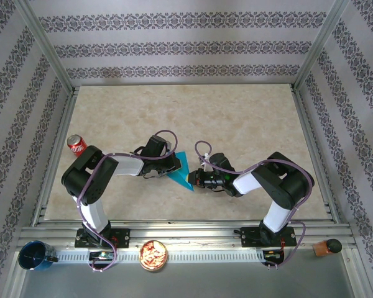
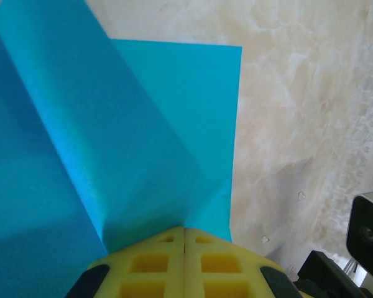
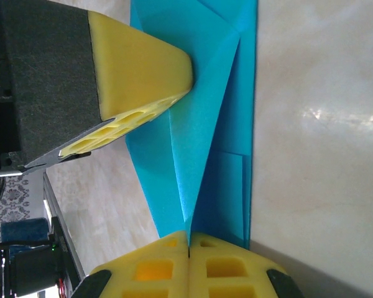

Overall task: Fold a paper plane with a square sheet of paper (pick it up from the middle)
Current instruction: Fourth fold the wing at the center of the table.

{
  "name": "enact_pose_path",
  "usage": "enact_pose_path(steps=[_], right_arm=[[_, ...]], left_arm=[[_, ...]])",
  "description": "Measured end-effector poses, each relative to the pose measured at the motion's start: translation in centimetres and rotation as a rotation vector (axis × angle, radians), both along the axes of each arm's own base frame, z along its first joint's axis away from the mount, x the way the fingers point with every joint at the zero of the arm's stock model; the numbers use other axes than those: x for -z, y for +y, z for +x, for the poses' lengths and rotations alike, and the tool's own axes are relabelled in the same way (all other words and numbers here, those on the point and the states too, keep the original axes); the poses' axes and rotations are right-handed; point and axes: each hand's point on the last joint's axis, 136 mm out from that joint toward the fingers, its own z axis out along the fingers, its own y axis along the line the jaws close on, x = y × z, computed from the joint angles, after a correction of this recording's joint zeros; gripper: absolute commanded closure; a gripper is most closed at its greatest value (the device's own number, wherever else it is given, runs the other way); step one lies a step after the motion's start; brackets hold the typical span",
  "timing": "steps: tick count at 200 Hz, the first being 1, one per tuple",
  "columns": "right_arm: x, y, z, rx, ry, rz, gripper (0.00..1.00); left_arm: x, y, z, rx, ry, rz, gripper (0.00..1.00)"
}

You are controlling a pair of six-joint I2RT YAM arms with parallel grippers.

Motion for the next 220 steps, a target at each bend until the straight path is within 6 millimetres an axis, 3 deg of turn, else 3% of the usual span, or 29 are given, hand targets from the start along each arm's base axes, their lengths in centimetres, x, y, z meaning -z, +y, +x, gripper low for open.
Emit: enact_pose_path(steps=[28,60,220], right_arm=[[-0.1,0.0,0.0,0.001,0.002,0.004,0.82],[-0.4,0.0,0.0,0.004,0.005,0.010,0.80],[0.1,-1.7,-1.9,0.022,0.037,-0.020,0.88]], left_arm=[[0.0,-0.3,0.1,0.009,0.004,-0.007,1.00],[0.1,-0.5,0.2,0.019,0.003,-0.010,1.00],[0.1,-0.7,0.2,0.033,0.001,-0.014,1.00]])
